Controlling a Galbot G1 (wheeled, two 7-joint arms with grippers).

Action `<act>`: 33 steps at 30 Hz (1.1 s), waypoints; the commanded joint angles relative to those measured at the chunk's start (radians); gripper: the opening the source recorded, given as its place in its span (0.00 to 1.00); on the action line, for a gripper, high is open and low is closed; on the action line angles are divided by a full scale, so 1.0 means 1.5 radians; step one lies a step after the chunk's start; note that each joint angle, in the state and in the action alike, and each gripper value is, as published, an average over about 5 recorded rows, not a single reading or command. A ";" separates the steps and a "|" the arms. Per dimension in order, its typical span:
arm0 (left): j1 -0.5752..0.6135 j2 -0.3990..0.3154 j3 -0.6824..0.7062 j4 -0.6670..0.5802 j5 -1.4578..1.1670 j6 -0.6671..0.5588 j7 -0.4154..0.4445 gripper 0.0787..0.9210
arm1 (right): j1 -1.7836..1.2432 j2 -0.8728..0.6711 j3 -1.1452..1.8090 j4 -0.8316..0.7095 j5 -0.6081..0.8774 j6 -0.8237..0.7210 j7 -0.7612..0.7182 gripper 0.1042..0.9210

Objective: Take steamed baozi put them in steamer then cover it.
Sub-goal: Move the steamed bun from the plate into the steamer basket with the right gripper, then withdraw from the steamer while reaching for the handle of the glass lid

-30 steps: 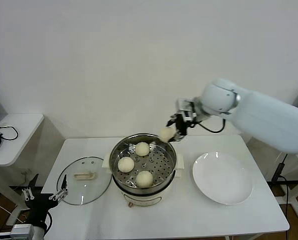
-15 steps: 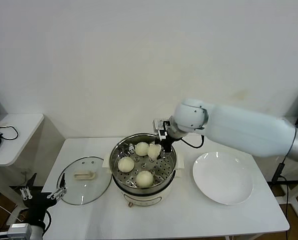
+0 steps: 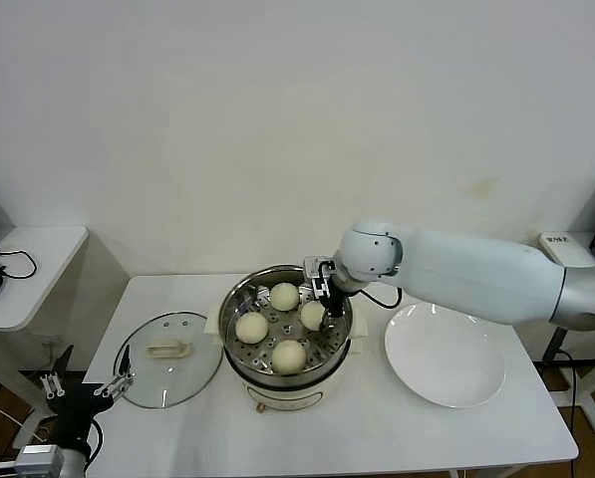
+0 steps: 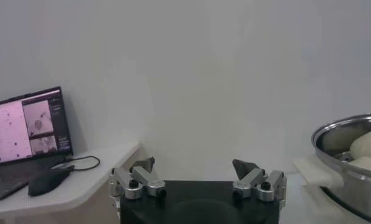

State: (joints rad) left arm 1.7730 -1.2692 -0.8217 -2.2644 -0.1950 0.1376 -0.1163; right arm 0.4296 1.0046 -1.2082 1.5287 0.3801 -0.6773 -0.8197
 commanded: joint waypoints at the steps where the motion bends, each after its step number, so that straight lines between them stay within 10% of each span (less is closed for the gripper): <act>1: -0.001 0.000 0.000 0.000 -0.002 0.000 0.000 0.88 | -0.015 0.007 -0.007 -0.016 -0.024 -0.003 0.005 0.62; 20: -0.002 0.001 0.000 0.000 0.000 0.000 0.003 0.88 | -0.002 -0.050 0.107 0.053 0.019 -0.002 0.014 0.88; 33: -0.012 -0.001 0.007 0.008 0.004 -0.001 0.004 0.88 | -0.398 -0.210 0.454 0.240 0.134 0.140 0.512 0.88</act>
State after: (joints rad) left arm 1.7593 -1.2704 -0.8172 -2.2574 -0.1933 0.1378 -0.1113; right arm 0.3014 0.8477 -0.9427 1.7017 0.5033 -0.6484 -0.5455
